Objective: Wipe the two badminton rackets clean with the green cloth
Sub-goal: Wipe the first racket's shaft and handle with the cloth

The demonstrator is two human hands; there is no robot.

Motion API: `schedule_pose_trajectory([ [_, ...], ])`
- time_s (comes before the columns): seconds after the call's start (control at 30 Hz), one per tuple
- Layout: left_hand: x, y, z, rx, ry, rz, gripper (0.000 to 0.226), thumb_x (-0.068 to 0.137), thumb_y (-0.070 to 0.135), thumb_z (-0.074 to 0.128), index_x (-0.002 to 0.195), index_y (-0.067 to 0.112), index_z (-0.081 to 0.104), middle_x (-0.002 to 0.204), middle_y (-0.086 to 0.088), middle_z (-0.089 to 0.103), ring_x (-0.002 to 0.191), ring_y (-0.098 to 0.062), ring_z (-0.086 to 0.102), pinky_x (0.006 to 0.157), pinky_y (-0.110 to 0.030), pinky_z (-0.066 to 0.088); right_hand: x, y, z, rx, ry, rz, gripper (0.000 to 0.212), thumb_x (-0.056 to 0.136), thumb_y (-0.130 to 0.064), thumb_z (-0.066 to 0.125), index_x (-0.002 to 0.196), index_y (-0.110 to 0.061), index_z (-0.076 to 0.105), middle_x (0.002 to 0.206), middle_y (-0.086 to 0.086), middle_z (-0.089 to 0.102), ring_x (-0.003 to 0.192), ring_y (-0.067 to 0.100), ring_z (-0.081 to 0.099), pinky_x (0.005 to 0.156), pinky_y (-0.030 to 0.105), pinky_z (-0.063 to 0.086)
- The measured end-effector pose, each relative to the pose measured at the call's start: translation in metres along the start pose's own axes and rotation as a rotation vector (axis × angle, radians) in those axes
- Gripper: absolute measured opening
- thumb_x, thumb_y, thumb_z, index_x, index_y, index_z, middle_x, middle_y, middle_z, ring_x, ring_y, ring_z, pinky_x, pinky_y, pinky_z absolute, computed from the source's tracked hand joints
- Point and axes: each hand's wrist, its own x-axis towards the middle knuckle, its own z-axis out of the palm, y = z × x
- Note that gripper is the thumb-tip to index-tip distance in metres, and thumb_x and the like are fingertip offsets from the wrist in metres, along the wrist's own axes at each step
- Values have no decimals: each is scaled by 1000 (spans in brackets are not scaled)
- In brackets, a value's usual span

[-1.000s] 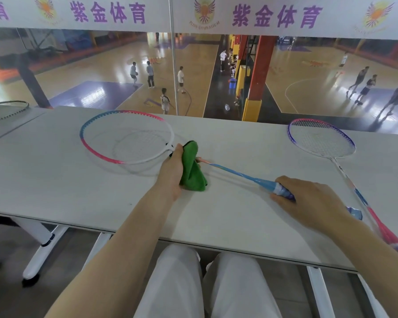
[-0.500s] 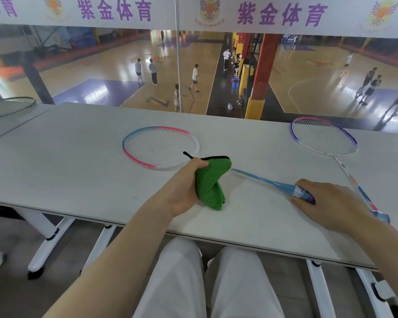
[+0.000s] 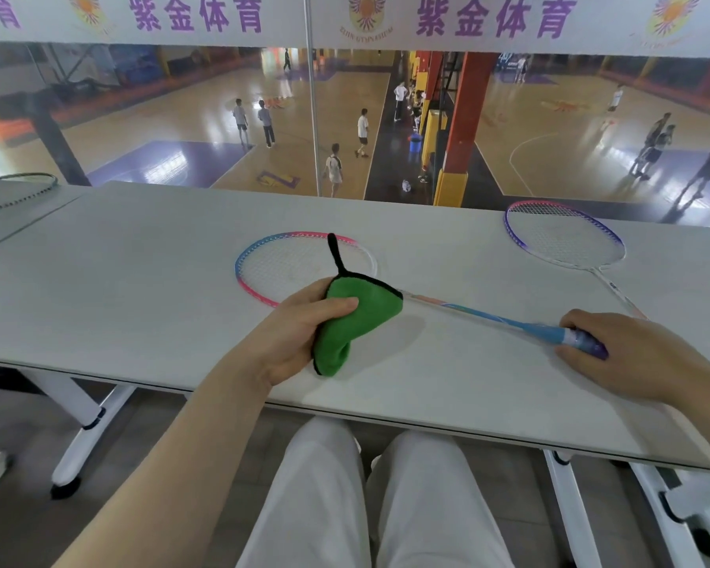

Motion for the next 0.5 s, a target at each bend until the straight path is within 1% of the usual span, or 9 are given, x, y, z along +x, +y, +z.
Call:
schedule_pose_trajectory([
  [0.07, -1, 4, -7, 28, 17, 15, 48, 79, 12, 71, 126, 11, 58, 119, -8, 69, 108, -21, 66, 85, -29, 55, 3, 8, -2, -11, -6, -34, 26, 85, -41, 59, 74, -25, 43, 65, -6, 51, 57, 9, 50, 56, 37, 48],
  [0.13, -2, 8, -12, 66, 34, 8, 53, 75, 13, 71, 126, 9, 57, 120, -10, 68, 110, -24, 66, 90, -34, 54, 6, 15, -5, -47, -21, -26, 25, 83, -39, 62, 72, -24, 46, 61, -8, 50, 57, 8, 50, 57, 35, 47],
  [0.2, -4, 12, -17, 99, 59, -4, 54, 72, 14, 72, 124, 8, 57, 119, -12, 68, 108, -26, 67, 89, -35, 55, 8, 17, -9, -73, -40, 2, 22, 82, -38, 63, 72, -25, 49, 61, -10, 51, 60, 8, 52, 60, 33, 46],
  [0.27, -5, 14, -20, 121, 93, -3, 55, 71, 16, 73, 123, 7, 57, 118, -13, 69, 106, -26, 67, 88, -35, 56, 11, 16, -11, -95, -97, 25, 17, 83, -43, 62, 78, -31, 52, 69, -12, 54, 68, 6, 53, 67, 31, 45],
  [0.3, -5, 14, -22, 127, 103, -2, 56, 71, 18, 74, 123, 8, 57, 118, -13, 69, 107, -26, 67, 89, -36, 56, 12, 12, -14, -99, -130, 31, 17, 84, -49, 62, 84, -35, 52, 76, -15, 55, 74, 5, 52, 71, 31, 42],
  [0.37, -5, 15, -24, 124, 111, -6, 56, 73, 20, 77, 125, 10, 57, 118, -11, 69, 109, -26, 66, 92, -37, 54, 17, 2, -18, -103, -159, 32, 25, 84, -62, 57, 98, -44, 48, 91, -21, 55, 86, 5, 51, 79, 30, 38],
  [0.43, -4, 15, -25, 90, 113, -10, 54, 78, 23, 76, 127, 12, 57, 119, -8, 69, 110, -24, 66, 91, -35, 54, 23, -16, -21, -84, -108, -4, 31, 84, -68, 52, 105, -46, 45, 100, -24, 53, 94, 6, 50, 85, 31, 38],
  [0.5, -2, 16, -27, 31, 135, -12, 46, 84, 23, 67, 128, 14, 57, 118, -5, 70, 109, -21, 67, 89, -33, 53, 32, -43, -20, -14, -41, -47, 29, 87, -63, 52, 107, -42, 47, 103, -21, 53, 95, 8, 47, 83, 30, 35],
])
